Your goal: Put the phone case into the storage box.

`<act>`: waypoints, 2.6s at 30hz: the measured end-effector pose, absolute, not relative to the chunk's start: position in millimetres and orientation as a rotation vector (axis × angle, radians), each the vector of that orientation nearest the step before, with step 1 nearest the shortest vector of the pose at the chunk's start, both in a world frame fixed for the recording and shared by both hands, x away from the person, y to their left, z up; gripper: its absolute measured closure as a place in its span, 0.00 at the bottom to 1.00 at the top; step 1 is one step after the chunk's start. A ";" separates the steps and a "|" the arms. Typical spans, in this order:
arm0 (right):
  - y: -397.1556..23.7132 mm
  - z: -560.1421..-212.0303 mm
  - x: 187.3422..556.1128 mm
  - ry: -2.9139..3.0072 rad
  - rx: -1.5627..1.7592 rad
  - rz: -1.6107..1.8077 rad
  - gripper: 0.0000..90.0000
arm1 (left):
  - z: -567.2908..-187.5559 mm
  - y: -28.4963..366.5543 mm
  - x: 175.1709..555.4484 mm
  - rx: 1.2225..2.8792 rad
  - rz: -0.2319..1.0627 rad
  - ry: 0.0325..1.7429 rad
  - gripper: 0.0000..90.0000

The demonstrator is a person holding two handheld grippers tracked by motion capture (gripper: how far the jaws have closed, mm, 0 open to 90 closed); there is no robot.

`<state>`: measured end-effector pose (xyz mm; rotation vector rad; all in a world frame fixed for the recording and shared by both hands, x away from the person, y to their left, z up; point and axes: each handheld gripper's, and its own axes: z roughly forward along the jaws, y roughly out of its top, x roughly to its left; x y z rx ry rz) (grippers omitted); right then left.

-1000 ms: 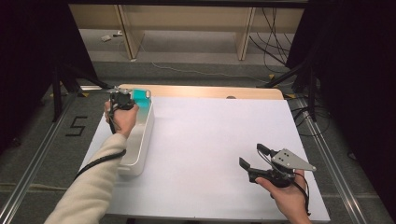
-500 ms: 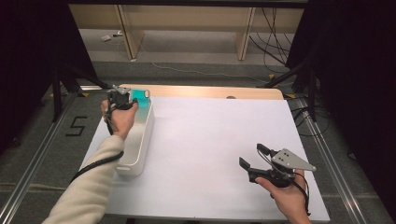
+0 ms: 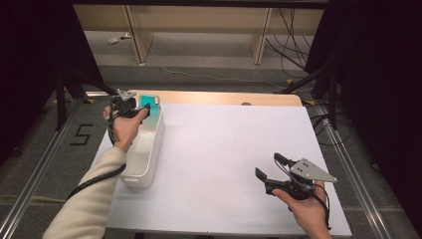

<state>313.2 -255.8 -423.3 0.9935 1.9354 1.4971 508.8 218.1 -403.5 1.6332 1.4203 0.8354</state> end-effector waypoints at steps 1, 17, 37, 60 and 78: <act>-255.9 -423.3 313.2 1.933 0.993 1.496 0.20 | -402.9 217.4 507.4 1.636 0.835 1.409 0.41; -256.8 -423.4 313.7 1.940 1.003 1.500 0.20 | -392.7 219.7 481.9 1.674 0.802 1.273 0.13; -257.9 -423.3 314.6 1.925 1.004 1.490 0.20 | -386.6 221.9 436.0 1.646 0.722 1.175 0.12; -262.2 -422.1 314.9 1.927 1.008 1.478 0.20 | -395.6 220.9 400.7 1.675 0.669 1.087 0.12; -262.2 -422.3 315.0 1.933 1.016 1.481 0.20 | -397.3 213.1 370.4 1.674 0.609 1.007 0.12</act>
